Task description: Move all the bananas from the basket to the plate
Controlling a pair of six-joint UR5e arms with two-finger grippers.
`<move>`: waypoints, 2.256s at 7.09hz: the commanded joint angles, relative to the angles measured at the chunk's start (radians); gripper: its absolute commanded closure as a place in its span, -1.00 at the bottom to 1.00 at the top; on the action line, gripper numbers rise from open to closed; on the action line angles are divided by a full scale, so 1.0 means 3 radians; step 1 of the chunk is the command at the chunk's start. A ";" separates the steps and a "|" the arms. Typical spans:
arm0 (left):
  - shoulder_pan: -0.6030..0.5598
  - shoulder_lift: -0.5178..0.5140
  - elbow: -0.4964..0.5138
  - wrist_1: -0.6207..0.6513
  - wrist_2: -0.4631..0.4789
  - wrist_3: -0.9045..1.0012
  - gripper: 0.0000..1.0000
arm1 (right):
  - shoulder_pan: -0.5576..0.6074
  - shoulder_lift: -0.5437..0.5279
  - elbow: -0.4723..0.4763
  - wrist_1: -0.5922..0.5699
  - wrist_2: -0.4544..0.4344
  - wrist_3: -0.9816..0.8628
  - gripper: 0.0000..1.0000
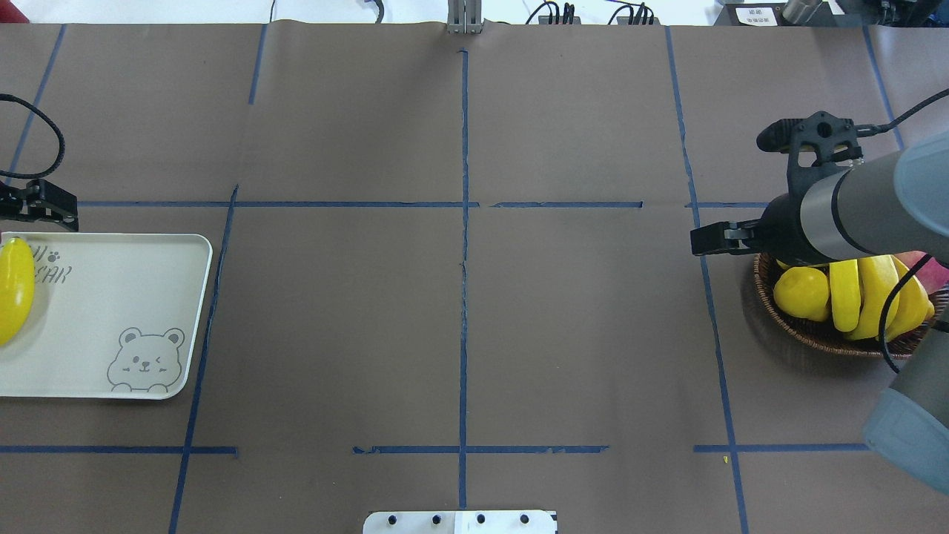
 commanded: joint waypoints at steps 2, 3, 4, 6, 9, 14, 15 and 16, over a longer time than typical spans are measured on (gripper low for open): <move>0.0009 -0.0032 -0.0008 -0.0003 -0.0034 -0.0018 -1.00 | 0.0204 0.0317 -0.0150 -0.0901 -0.0014 -0.0094 -1.00; 0.0009 -0.0032 -0.0018 -0.0013 -0.0034 -0.0023 -1.00 | 0.0209 0.0751 -0.0313 -0.1464 -0.0034 -0.0120 -1.00; 0.0009 -0.0032 -0.0013 -0.0013 -0.0034 -0.0023 -1.00 | 0.0194 0.0836 -0.0436 -0.1601 -0.0045 -0.0120 -1.00; 0.0009 -0.0053 -0.0018 -0.0013 -0.0034 -0.0013 -1.00 | 0.0204 0.0553 -0.0534 -0.1572 -0.0070 -0.0292 -1.00; 0.0009 -0.0099 -0.0038 -0.0013 -0.0034 -0.0039 -1.00 | 0.0204 0.0271 -0.0676 -0.1262 -0.0208 -0.0417 -1.00; 0.0015 -0.0104 -0.0033 -0.0013 -0.0034 -0.0039 -1.00 | 0.0204 0.0198 -0.0999 -0.1045 -0.0214 -0.0442 -0.77; 0.0015 -0.0114 -0.0038 -0.0013 -0.0034 -0.0039 -1.00 | 0.0204 0.0203 -0.1055 -0.1040 -0.0219 -0.0442 -0.76; 0.0015 -0.0119 -0.0033 -0.0013 -0.0034 -0.0039 -1.00 | 0.0204 0.0203 -0.1061 -0.1045 -0.0224 -0.0432 -0.74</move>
